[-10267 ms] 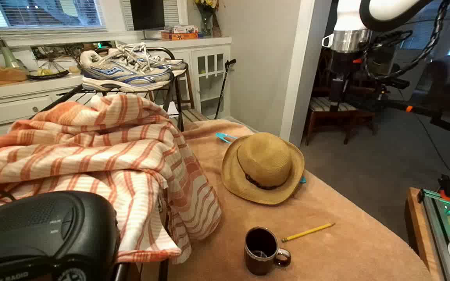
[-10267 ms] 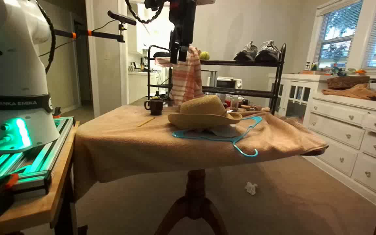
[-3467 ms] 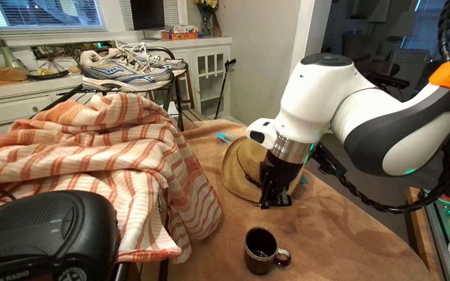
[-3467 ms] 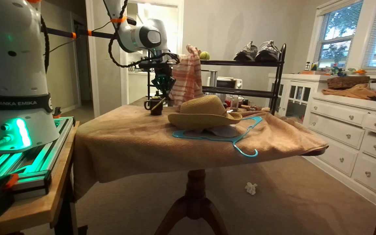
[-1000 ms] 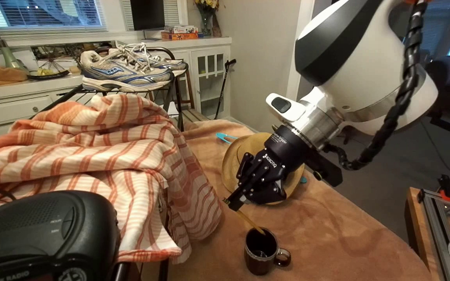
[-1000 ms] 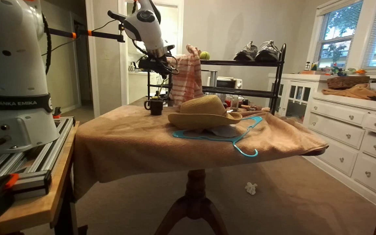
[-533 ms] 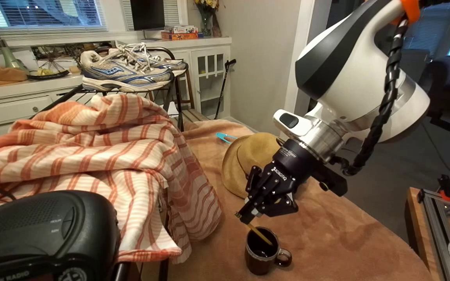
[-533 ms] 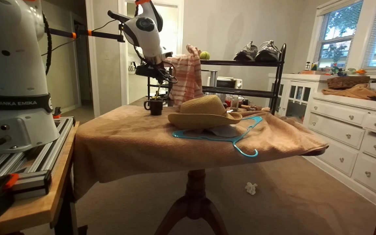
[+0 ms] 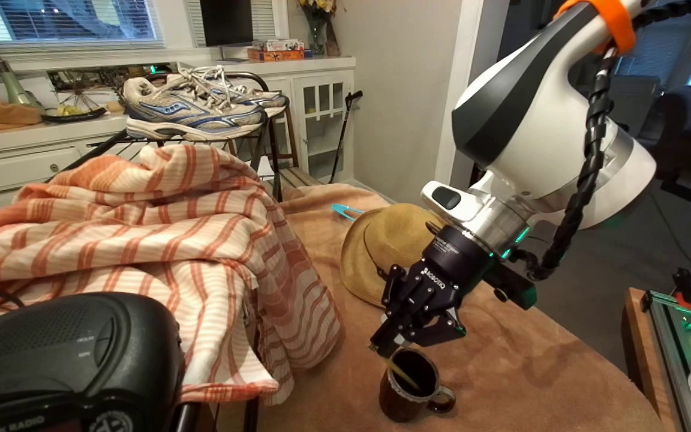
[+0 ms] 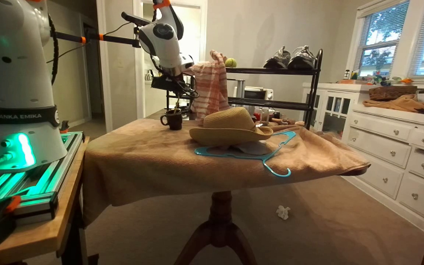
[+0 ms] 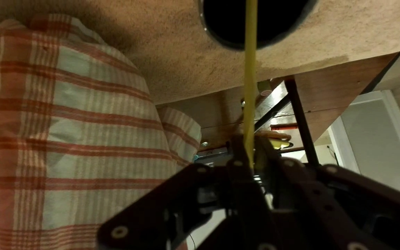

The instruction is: Put the pencil in the cup

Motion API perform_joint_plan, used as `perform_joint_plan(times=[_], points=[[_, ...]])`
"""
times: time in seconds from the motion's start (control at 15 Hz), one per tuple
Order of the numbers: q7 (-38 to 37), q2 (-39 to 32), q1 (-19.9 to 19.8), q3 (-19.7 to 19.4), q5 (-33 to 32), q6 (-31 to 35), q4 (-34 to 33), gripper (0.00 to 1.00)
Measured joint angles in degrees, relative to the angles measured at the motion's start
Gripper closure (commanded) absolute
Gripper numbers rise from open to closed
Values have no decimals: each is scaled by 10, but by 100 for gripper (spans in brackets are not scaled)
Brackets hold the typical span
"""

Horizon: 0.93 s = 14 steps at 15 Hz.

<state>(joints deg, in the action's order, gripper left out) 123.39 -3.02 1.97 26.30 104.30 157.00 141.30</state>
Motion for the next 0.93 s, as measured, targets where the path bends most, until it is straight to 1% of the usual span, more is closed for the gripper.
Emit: perform_joint_plan(times=[0.33, 0.47, 0.6, 0.67, 0.8, 0.93], points=[[4, -3, 1, 1, 0, 4, 0, 12], [3, -1, 4, 5, -3, 34, 0, 1], [-20, 2, 11, 13, -21, 93, 0, 0], [-47, 2, 17, 20, -39, 132, 1, 0], [-127, 3, 58, 9, -95, 206, 11, 0], [-212, 2, 102, 2, -143, 275, 36, 0]])
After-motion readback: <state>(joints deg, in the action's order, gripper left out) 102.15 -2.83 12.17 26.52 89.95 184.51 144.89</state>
